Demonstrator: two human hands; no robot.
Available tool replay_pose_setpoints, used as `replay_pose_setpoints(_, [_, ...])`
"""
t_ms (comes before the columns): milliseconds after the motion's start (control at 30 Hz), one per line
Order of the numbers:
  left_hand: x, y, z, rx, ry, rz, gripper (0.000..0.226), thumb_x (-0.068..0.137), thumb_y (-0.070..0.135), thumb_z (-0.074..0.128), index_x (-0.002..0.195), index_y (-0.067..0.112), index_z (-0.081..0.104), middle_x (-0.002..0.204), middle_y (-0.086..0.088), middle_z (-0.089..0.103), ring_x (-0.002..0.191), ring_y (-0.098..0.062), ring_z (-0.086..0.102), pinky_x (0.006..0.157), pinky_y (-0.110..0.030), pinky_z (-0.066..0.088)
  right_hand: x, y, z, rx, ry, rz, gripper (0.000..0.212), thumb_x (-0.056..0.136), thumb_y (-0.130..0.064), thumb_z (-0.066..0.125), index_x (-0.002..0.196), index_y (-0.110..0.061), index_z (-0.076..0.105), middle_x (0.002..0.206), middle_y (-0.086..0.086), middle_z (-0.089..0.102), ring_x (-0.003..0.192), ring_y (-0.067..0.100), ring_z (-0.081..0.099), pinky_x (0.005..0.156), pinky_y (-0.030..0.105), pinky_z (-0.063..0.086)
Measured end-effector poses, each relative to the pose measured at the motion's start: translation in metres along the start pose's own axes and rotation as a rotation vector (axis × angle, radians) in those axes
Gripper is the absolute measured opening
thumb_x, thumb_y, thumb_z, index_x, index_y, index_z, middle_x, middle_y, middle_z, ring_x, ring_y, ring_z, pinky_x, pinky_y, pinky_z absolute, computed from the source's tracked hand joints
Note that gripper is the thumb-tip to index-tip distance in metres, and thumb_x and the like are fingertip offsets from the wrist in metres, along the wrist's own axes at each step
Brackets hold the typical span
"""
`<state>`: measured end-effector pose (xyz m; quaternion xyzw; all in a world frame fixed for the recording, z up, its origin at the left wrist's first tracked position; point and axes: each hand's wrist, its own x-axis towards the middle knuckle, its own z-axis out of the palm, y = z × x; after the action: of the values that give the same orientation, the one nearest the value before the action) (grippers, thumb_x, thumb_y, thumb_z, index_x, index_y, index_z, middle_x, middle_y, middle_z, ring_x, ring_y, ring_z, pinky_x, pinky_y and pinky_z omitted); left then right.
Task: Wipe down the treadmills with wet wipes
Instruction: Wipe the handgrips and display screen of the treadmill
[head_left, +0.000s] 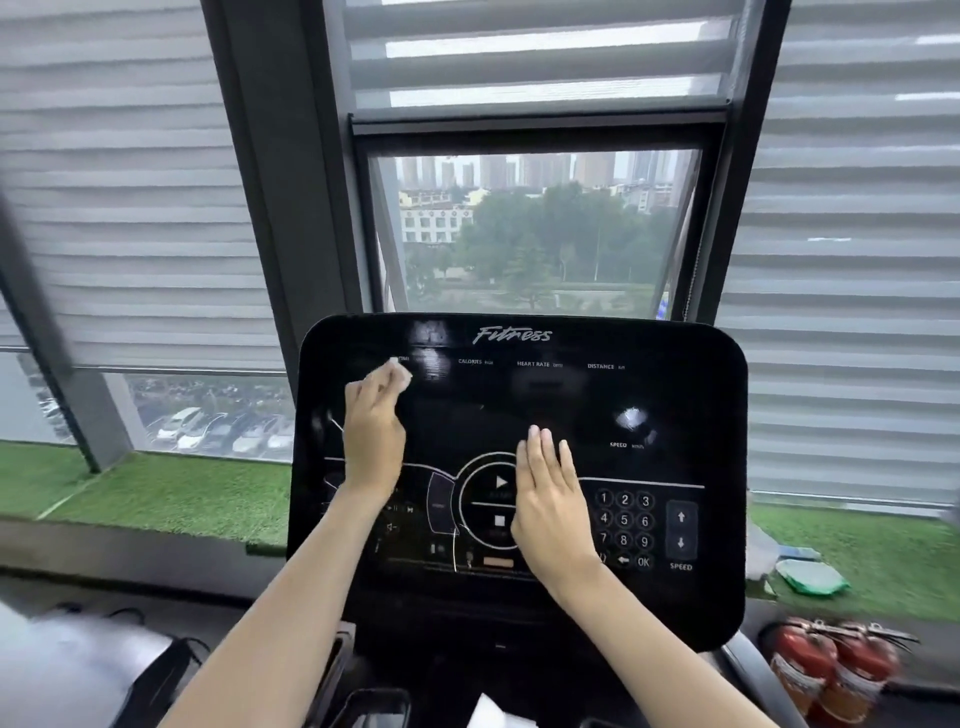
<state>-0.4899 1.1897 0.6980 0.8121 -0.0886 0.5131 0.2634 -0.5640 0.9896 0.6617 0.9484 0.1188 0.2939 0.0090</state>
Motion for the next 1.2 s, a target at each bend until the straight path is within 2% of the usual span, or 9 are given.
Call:
replay_pose_setpoints(100, [-0.008, 0.02, 0.005, 0.022, 0.005, -0.173, 0.06, 0.074, -0.027, 0.054, 0.126, 0.002, 0.059, 0.116, -0.009, 0.06, 0.097, -0.025, 0.045, 0.086, -0.024, 0.042, 0.003, -0.009, 0.004, -0.1, -0.053, 0.032, 0.083, 0.064, -0.029, 0.085, 0.127, 0.014, 0.051, 0.135, 0.036, 0.046, 0.13, 0.045, 0.044, 0.112, 0.051, 0.018])
replay_pose_setpoints(267, [-0.012, -0.006, -0.007, 0.126, -0.171, 0.349, 0.046, 0.084, -0.016, 0.048, 0.128, -0.005, 0.056, 0.118, -0.006, 0.06, 0.09, -0.02, 0.045, 0.075, -0.03, 0.055, 0.003, -0.012, 0.009, -0.12, -0.004, 0.039, 0.078, 0.069, -0.027, 0.084, 0.127, 0.014, 0.051, 0.134, 0.037, 0.046, 0.129, 0.046, 0.045, 0.113, 0.053, 0.025])
replay_pose_setpoints(367, [-0.009, -0.029, -0.018, 0.09, -0.071, -0.074, 0.061, 0.076, -0.026, 0.053, 0.129, 0.003, 0.055, 0.118, -0.004, 0.056, 0.097, -0.019, 0.039, 0.08, -0.035, 0.053, 0.004, -0.009, 0.012, -0.135, -0.013, 0.03, 0.085, 0.066, -0.027, 0.087, 0.128, 0.016, 0.048, 0.136, 0.038, 0.044, 0.13, 0.047, 0.043, 0.112, 0.051, 0.013])
replay_pose_setpoints(433, [-0.014, -0.008, -0.012, 0.088, -0.082, -0.158, 0.063, 0.075, -0.027, 0.053, 0.13, 0.004, 0.055, 0.115, -0.005, 0.057, 0.097, -0.019, 0.039, 0.083, -0.03, 0.048, 0.004, -0.01, 0.013, -0.12, -0.013, 0.031, 0.088, 0.063, -0.026, 0.088, 0.129, 0.016, 0.048, 0.137, 0.037, 0.043, 0.131, 0.047, 0.042, 0.114, 0.052, 0.018])
replay_pose_setpoints(600, [-0.02, -0.008, -0.011, 0.079, -0.271, 0.413, 0.049, 0.084, -0.015, 0.053, 0.132, -0.002, 0.053, 0.126, -0.003, 0.056, 0.093, -0.023, 0.052, 0.078, -0.029, 0.055, 0.001, -0.008, 0.013, -0.1, -0.011, 0.009, 0.099, 0.057, -0.032, 0.091, 0.13, 0.016, 0.045, 0.138, 0.038, 0.042, 0.131, 0.047, 0.041, 0.113, 0.055, 0.03])
replay_pose_setpoints(767, [-0.014, -0.021, -0.015, 0.056, -0.055, -0.209, 0.062, 0.077, -0.026, 0.052, 0.132, 0.002, 0.055, 0.116, -0.008, 0.061, 0.098, -0.026, 0.047, 0.088, -0.037, 0.052, 0.002, -0.004, 0.013, -0.141, -0.054, -0.009, 0.107, 0.056, -0.038, 0.091, 0.133, 0.016, 0.038, 0.139, 0.038, 0.039, 0.132, 0.048, 0.039, 0.114, 0.052, 0.01])
replay_pose_setpoints(933, [-0.034, -0.023, -0.018, 0.078, -0.252, 0.4, 0.046, 0.085, -0.013, 0.051, 0.13, -0.003, 0.055, 0.124, -0.008, 0.062, 0.095, -0.02, 0.05, 0.078, -0.03, 0.056, 0.002, -0.005, 0.012, -0.131, -0.058, -0.01, 0.107, 0.056, -0.036, 0.091, 0.133, 0.017, 0.038, 0.139, 0.039, 0.039, 0.131, 0.048, 0.04, 0.115, 0.051, 0.008])
replay_pose_setpoints(1100, [-0.026, -0.016, -0.011, 0.029, -0.094, -0.102, 0.058, 0.077, -0.024, 0.056, 0.128, 0.003, 0.059, 0.12, -0.007, 0.062, 0.099, -0.025, 0.05, 0.088, -0.04, 0.053, 0.003, -0.007, 0.013, -0.138, -0.063, -0.011, 0.1, 0.062, -0.032, 0.089, 0.133, 0.017, 0.04, 0.139, 0.039, 0.038, 0.132, 0.048, 0.04, 0.115, 0.051, 0.008])
replay_pose_setpoints(1200, [-0.04, 0.001, -0.009, 0.106, -0.261, 0.42, 0.044, 0.086, -0.013, 0.051, 0.126, 0.001, 0.061, 0.126, -0.006, 0.061, 0.093, -0.02, 0.051, 0.08, -0.028, 0.054, 0.002, -0.006, 0.012, -0.122, -0.07, -0.01, 0.101, 0.061, -0.032, 0.089, 0.134, 0.017, 0.038, 0.139, 0.039, 0.038, 0.132, 0.048, 0.039, 0.114, 0.051, 0.009])
